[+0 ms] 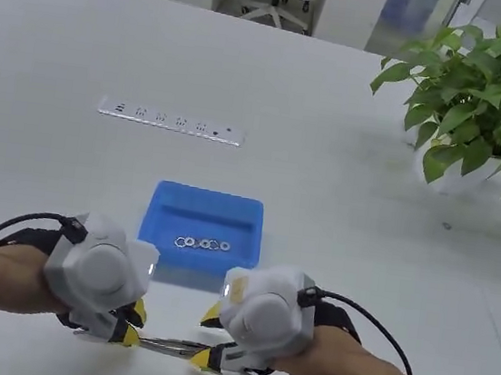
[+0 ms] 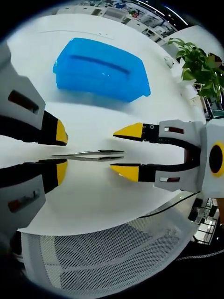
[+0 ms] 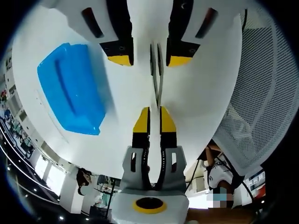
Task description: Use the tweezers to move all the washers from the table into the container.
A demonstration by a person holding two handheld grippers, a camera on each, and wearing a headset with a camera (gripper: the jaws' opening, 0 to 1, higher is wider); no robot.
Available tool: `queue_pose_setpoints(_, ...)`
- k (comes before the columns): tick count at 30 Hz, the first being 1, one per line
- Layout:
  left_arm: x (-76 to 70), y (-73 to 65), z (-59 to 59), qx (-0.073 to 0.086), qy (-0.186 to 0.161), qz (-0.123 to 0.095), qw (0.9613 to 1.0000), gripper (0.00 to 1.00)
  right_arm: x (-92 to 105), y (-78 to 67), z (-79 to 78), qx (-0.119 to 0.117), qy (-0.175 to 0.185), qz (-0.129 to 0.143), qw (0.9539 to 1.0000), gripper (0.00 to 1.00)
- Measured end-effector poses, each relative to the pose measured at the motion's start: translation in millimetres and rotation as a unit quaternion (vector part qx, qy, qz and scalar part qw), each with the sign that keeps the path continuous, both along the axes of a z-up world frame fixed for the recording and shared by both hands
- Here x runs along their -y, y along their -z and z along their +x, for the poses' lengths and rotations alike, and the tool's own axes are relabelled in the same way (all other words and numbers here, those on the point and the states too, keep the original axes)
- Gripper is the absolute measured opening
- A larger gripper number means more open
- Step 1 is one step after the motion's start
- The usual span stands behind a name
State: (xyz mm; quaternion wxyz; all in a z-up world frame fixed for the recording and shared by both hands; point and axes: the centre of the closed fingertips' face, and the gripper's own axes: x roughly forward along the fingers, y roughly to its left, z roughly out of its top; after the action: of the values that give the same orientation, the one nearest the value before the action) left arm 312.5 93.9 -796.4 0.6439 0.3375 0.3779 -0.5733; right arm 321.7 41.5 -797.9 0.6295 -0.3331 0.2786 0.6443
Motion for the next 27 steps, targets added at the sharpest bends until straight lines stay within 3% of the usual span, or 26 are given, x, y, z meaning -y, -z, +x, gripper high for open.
queue_pose_setpoints(4,-1.4,-15.8,2.5,0.004,-0.035,-0.029,0.9990,0.24,7.3,-10.9,5.7,0.002,0.027,0.016,0.9995,0.37)
queue_pose_setpoints(10,-2.3,-49.3,7.2,0.016,-0.094,-0.095,0.9909,0.33,19.4,-29.9,12.3,0.005,0.071,0.051,0.9961,0.47)
queue_pose_setpoints(13,-8.8,-60.0,6.9,0.030,-0.103,-0.104,0.9888,0.40,27.6,-39.7,15.3,-0.004,0.103,0.072,0.9921,0.53)
queue_pose_setpoints(16,-13.8,-70.7,3.3,0.043,-0.113,-0.117,0.9857,0.49,39.8,-47.4,17.7,0.005,0.114,0.078,0.9904,0.59)
queue_pose_setpoints(19,-17.4,-79.0,0.1,0.053,-0.122,-0.129,0.9827,0.56,54.3,-57.3,21.7,0.008,0.140,0.096,0.9854,0.64)
queue_pose_setpoints(27,-28.0,-93.9,1.0,0.073,-0.152,-0.155,0.9734,0.73,90.5,-64.3,27.6,0.021,0.178,0.100,0.9787,0.79)
